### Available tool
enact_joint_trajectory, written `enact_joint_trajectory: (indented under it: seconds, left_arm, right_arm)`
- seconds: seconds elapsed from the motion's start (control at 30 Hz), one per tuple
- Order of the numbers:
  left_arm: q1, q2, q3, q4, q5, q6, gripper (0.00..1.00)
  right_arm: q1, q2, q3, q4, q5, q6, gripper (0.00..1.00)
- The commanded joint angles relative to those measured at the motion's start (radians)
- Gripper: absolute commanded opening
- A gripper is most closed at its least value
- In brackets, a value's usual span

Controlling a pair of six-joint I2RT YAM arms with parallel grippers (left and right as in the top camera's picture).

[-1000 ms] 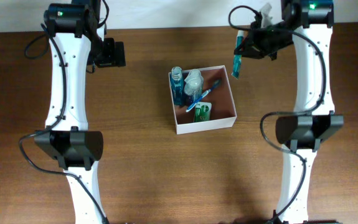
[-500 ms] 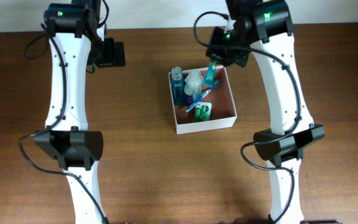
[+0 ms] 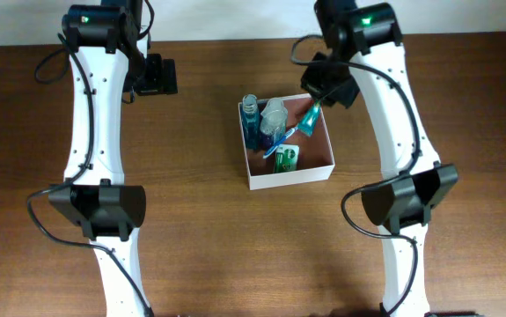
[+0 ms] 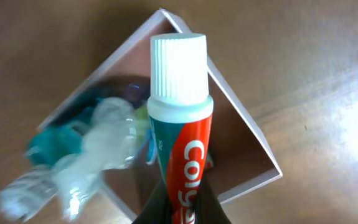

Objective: Pack container
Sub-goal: 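Open the right gripper and move it toward the blue razor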

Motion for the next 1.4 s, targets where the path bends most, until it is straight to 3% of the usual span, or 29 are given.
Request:
enact_joint_trajectory:
  seconds: [0.0, 0.57, 0.67, 0.77, 0.87, 1.1, 1.27, 1.37]
  left_arm:
    - [0.002, -0.031, -0.003, -0.001, 0.007, -0.009, 0.99]
    - [0.002, -0.031, -0.003, -0.001, 0.007, -0.009, 0.99]
    - [0.002, -0.031, -0.003, -0.001, 0.007, -0.009, 0.99]
    - [0.002, -0.031, -0.003, -0.001, 0.007, -0.009, 0.99]
    - [0.002, -0.031, -0.003, -0.001, 0.007, -0.009, 0.99]
    - [0.002, -0.031, -0.003, -0.001, 0.007, -0.009, 0.99]
    - [0.002, -0.031, -0.003, -0.001, 0.007, -0.009, 0.99]
    - [0.002, -0.031, -0.003, -0.001, 0.007, -0.009, 0.99]
  right_arm:
    - [0.007, -0.013, -0.071, -0.006, 0.03, 0.089, 0.06]
    - [0.053, -0.013, -0.153, 0.022, 0.049, 0.101, 0.17]
    - [0.045, -0.013, -0.152, 0.021, 0.06, 0.092, 0.23]
    - [-0.028, -0.014, -0.149, -0.003, 0.059, 0.015, 0.24]
    - [-0.104, -0.019, -0.146, -0.006, 0.034, -0.162, 0.25]
    - [-0.299, -0.07, -0.147, -0.006, -0.039, -0.489, 0.35]
    - [-0.408, -0.158, -0.192, -0.006, -0.043, -0.631, 0.5]
    - [-0.45, -0.269, -0.306, -0.006, -0.046, -0.686, 0.67]
